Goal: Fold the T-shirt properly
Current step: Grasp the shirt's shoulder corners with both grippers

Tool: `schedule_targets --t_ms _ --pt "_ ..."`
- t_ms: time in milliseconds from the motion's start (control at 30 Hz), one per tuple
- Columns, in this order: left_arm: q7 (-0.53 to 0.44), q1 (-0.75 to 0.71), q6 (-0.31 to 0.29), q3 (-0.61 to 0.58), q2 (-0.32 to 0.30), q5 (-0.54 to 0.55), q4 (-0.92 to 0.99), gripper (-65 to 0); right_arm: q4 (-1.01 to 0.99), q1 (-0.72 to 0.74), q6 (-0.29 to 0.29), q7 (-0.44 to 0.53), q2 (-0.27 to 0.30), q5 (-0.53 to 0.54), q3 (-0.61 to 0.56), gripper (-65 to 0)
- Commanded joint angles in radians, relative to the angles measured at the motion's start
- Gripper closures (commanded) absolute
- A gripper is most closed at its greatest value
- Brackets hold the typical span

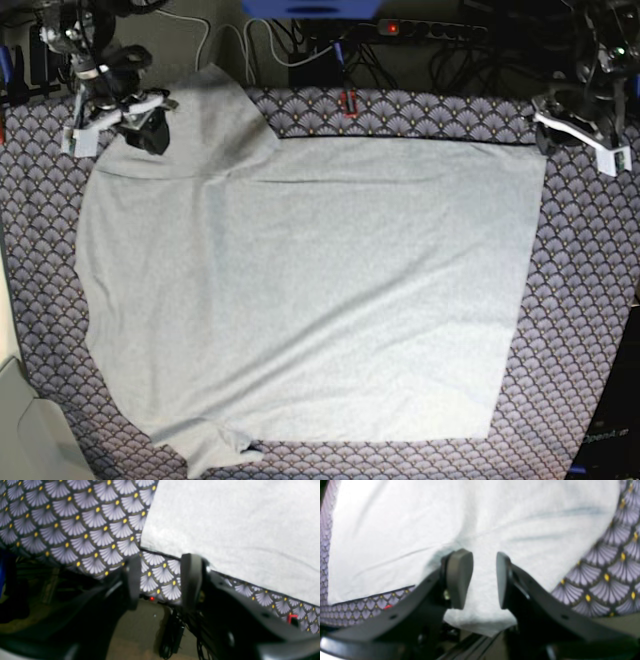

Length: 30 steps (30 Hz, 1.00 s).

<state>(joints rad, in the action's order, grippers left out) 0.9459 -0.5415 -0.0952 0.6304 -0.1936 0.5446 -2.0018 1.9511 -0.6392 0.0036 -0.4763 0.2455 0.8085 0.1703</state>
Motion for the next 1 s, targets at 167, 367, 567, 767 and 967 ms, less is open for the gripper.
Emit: schedule_targets --t_ms 167,367,567,767,967 --pt "-0.011 0.018 -0.002 0.006 -0.01 0.007 -0.014 -25.2 -0.072 0.045 0.005 -0.045 0.004 0.107 0.067 -21.4" --pt "-0.011 0.018 -0.002 0.006 -0.011 0.007 -0.014 -25.2 -0.138 0.043 0.032 -0.045 0.004 0.107 0.073 -21.4" --pt "-0.011 0.018 -0.002 0.006 -0.011 0.007 -0.014 -25.2 -0.213 0.038 0.08 -0.045 0.002 0.107 0.104 -21.3" --pt "-0.011 0.014 -0.002 0.006 -0.01 0.007 -0.014 -25.2 -0.23 0.026 0.131 -0.046 0.001 0.107 0.139 -21.3" --pt "-0.011 0.01 -0.002 0.007 -0.01 0.007 -0.014 -25.2 -0.233 0.015 0.132 -0.046 -0.013 0.107 0.131 -21.3"
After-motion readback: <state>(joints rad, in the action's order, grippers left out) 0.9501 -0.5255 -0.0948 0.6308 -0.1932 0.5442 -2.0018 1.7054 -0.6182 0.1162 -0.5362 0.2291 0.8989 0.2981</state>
